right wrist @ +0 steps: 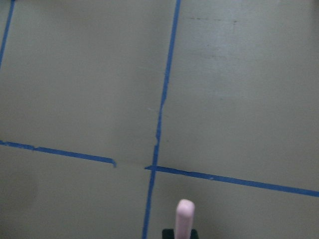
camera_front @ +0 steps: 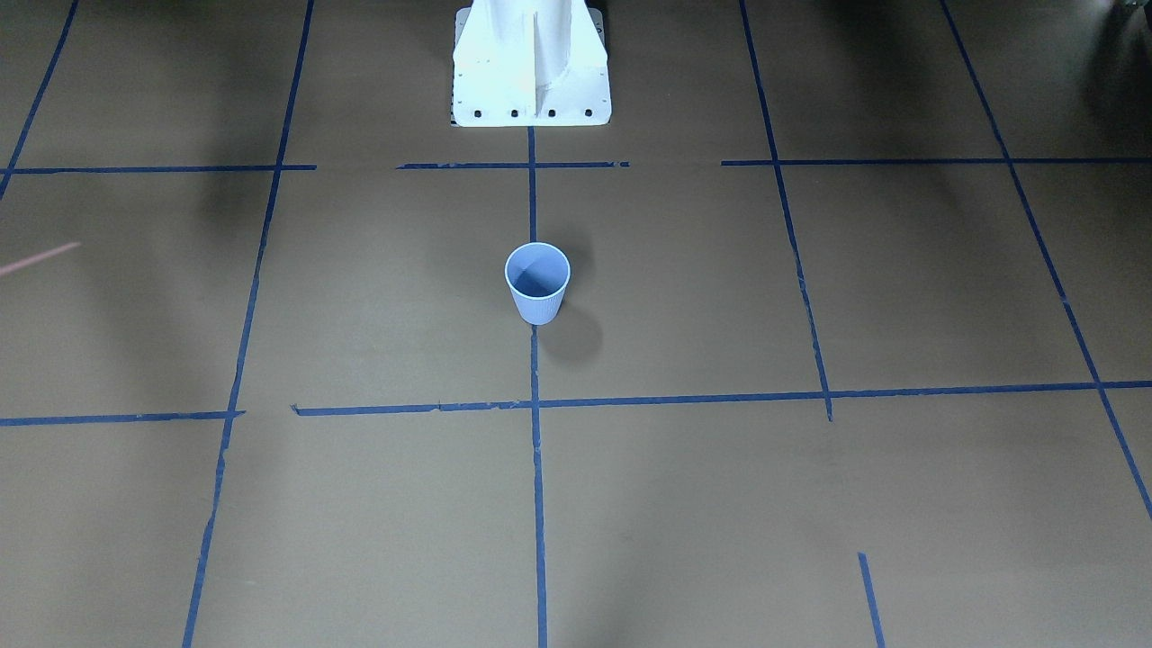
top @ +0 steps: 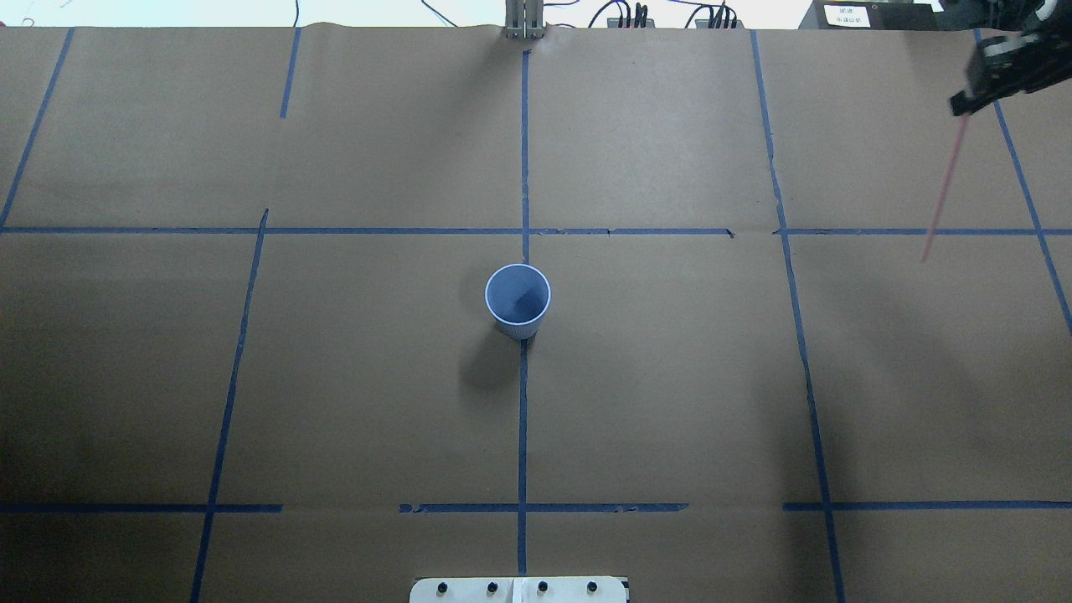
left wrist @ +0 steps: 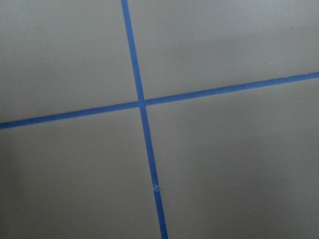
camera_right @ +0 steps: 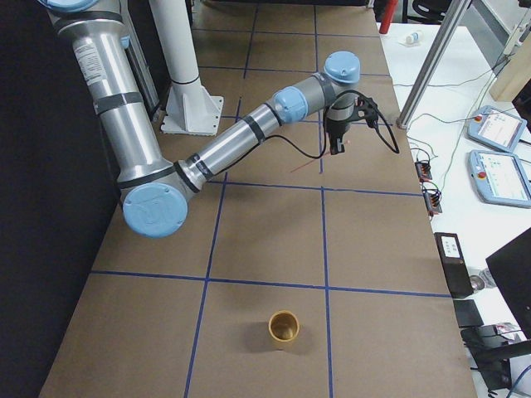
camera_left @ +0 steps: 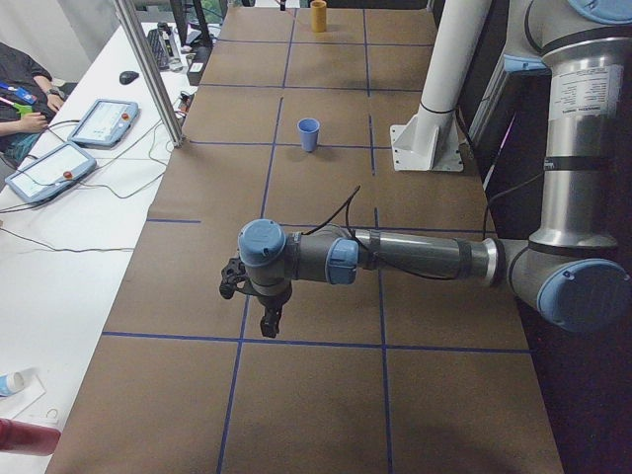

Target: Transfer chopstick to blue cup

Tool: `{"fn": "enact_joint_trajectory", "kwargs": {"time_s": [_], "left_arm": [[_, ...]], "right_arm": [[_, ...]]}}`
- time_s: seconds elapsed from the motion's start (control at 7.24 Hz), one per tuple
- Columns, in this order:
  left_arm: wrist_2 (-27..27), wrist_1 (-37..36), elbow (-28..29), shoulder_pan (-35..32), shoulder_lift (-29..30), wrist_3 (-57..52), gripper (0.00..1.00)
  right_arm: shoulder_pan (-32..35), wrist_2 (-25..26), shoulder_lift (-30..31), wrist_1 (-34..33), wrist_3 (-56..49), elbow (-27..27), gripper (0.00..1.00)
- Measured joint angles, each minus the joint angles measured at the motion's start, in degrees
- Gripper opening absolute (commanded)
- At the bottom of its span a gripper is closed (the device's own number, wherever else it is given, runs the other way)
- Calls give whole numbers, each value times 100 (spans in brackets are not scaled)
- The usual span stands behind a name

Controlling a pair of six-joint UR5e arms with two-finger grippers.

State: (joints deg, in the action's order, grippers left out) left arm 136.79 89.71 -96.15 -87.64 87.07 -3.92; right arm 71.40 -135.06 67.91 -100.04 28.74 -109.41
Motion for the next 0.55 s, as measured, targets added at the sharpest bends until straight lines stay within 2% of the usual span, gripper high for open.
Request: {"fn": "enact_joint_trajectory", "kwargs": {"time_s": [0.28, 0.55], "left_arm": [[-10, 6, -10, 7, -52, 3, 100], [-12, 4, -38, 10, -57, -2, 100]], "right_arm": [[-1055, 540, -905, -126, 1591, 67, 0], [-1733, 918, -1942, -483, 2691, 438, 0]]}}
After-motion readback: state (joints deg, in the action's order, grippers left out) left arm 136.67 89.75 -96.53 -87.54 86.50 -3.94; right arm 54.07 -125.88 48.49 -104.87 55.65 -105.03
